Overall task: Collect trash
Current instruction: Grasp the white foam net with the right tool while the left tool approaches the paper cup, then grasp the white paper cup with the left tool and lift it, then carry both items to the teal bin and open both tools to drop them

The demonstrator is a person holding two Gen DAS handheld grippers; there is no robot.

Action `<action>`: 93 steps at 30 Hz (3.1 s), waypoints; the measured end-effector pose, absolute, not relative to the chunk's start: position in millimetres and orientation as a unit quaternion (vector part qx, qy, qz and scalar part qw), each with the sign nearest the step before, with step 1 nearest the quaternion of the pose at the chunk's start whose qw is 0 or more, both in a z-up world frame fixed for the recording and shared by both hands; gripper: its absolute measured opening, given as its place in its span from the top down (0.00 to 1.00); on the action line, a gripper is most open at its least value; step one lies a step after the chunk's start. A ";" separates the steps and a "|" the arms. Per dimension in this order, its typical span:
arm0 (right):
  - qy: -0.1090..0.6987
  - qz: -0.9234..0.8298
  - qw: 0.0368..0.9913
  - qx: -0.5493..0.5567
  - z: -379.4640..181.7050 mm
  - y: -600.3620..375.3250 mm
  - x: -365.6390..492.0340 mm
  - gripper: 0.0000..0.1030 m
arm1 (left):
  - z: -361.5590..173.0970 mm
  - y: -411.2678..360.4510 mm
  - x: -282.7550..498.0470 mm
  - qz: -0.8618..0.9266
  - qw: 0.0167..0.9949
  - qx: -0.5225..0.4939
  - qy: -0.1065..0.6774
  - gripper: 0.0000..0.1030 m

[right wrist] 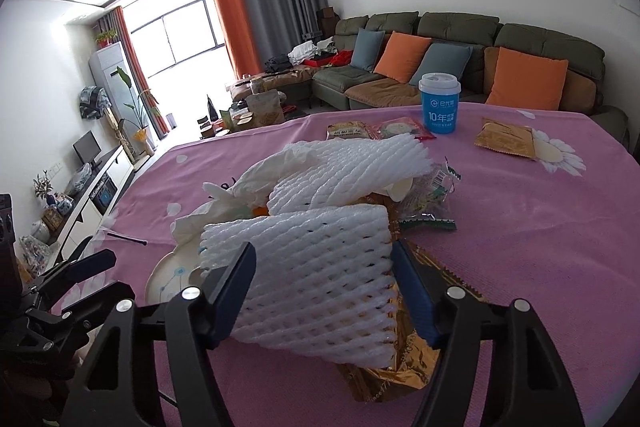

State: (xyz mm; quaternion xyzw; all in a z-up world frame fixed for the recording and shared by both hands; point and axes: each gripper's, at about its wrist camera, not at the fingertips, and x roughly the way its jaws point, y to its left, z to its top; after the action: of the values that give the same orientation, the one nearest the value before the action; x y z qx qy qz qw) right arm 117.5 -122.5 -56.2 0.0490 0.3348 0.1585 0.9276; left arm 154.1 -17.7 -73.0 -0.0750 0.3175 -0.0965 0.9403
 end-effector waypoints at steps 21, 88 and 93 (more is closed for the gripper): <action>0.292 0.183 0.930 0.127 -31.6 -154.0 98.5 0.91 | -98.5 -29.7 188.5 -0.112 0.922 -0.092 0.359 0.05; 0.254 0.423 0.869 0.042 17.3 110.0 108.8 0.92 | -29.4 221.6 19.4 0.171 0.951 -0.157 0.206 0.29; 0.282 0.446 0.850 0.002 7.9 173.7 115.5 0.92 | -42.4 269.5 8.2 0.208 0.938 -0.173 0.216 0.29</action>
State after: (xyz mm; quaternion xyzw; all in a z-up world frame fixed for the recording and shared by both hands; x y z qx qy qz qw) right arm 115.5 173.7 7.9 0.0015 0.2820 0.4457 0.8496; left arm 8.2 269.5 -42.4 -0.1729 0.2157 0.2080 0.9383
